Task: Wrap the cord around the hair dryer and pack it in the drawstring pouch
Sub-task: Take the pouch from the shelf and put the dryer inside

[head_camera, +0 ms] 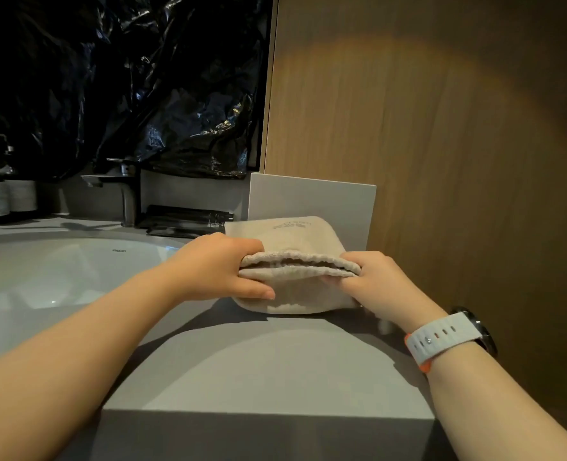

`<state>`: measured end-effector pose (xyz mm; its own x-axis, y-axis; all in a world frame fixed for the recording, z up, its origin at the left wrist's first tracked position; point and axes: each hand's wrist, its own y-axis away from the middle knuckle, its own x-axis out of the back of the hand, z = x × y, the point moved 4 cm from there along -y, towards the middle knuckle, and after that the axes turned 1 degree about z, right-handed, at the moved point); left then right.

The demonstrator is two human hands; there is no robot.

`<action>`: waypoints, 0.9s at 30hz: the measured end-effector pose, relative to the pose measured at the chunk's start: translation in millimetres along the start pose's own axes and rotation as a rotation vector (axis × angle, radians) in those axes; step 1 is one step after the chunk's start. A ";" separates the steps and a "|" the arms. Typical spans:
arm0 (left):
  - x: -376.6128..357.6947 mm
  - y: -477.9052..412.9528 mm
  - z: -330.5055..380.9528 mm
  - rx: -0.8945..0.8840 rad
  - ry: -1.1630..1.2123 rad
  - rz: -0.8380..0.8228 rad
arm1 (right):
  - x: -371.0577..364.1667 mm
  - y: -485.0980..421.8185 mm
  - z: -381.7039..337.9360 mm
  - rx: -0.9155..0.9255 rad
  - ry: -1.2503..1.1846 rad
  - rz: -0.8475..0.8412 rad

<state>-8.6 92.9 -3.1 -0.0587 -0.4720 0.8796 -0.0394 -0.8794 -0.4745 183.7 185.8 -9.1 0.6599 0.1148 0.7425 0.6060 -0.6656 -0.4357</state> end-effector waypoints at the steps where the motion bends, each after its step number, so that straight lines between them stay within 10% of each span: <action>1: 0.0 5.4 -0.3 -0.012 0.046 0.004 | 2.2 6.1 1.5 -0.007 -0.022 -0.013; 10: 18.0 64.7 8.4 0.014 0.294 0.138 | 12.0 65.8 2.0 -0.064 -0.023 -0.279; 18: 24.3 113.0 -2.6 0.256 0.654 0.239 | 24.3 100.1 6.8 -0.105 -0.085 0.052; 27: 34.0 132.1 -2.1 0.361 0.994 0.337 | 32.8 115.8 9.1 -0.143 -0.188 0.058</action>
<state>-17.9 -39.3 -35.9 -0.7924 -0.5719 0.2122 0.4123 -0.7585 -0.5047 279.6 119.3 -39.8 0.7712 0.1993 0.6046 0.5041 -0.7713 -0.3887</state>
